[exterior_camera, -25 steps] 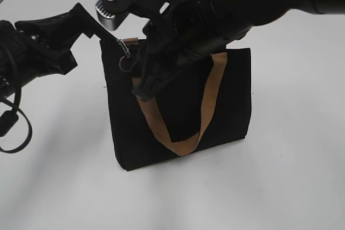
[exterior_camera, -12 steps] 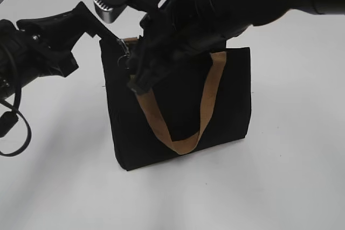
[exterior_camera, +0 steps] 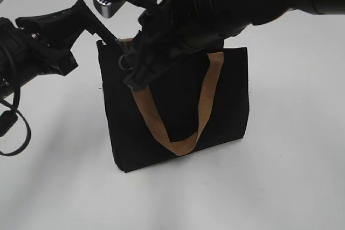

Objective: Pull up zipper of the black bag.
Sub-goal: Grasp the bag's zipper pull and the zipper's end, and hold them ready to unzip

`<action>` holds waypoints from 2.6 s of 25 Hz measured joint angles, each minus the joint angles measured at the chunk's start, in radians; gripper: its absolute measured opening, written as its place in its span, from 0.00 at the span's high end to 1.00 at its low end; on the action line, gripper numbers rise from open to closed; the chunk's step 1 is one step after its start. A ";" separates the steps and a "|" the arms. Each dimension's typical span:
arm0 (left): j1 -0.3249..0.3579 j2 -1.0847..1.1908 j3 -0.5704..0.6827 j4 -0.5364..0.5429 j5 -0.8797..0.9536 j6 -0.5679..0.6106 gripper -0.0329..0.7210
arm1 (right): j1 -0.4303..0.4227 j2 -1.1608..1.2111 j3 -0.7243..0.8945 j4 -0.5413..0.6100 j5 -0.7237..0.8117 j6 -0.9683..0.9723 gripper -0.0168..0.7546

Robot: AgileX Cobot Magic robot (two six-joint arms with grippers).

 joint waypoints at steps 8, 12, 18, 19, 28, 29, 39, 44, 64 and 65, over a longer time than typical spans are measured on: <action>0.000 -0.002 0.000 -0.006 0.021 0.000 0.95 | 0.001 0.002 0.000 -0.012 0.011 0.000 0.98; 0.000 -0.041 0.000 -0.023 0.136 0.000 0.95 | 0.001 -0.014 0.000 -0.050 0.052 0.000 0.98; 0.000 -0.102 -0.002 -0.063 0.425 0.000 0.95 | 0.001 -0.038 0.000 -0.061 0.118 0.000 0.98; 0.000 -0.104 -0.002 -0.064 0.470 0.000 0.95 | 0.001 -0.039 0.000 -0.062 0.125 0.000 0.98; 0.005 -0.104 -0.002 -0.120 0.681 0.000 0.95 | -0.023 -0.039 0.000 -0.063 0.140 0.016 0.98; 0.010 -0.104 -0.002 -0.120 0.685 0.000 0.95 | -0.036 -0.039 0.000 -0.063 0.142 0.028 0.98; 0.025 -0.104 -0.002 -0.172 0.690 0.000 0.95 | -0.201 -0.091 0.000 -0.066 0.173 0.074 0.98; 0.025 -0.104 -0.002 -0.174 0.690 0.000 0.95 | -0.308 -0.103 0.000 -0.068 0.233 0.082 0.98; 0.025 -0.182 -0.002 -0.161 0.485 0.000 0.95 | -0.131 -0.016 0.000 0.104 0.052 -0.078 0.75; 0.025 -0.182 -0.002 -0.160 0.477 0.000 0.95 | -0.131 -0.015 0.000 0.104 0.052 -0.078 0.73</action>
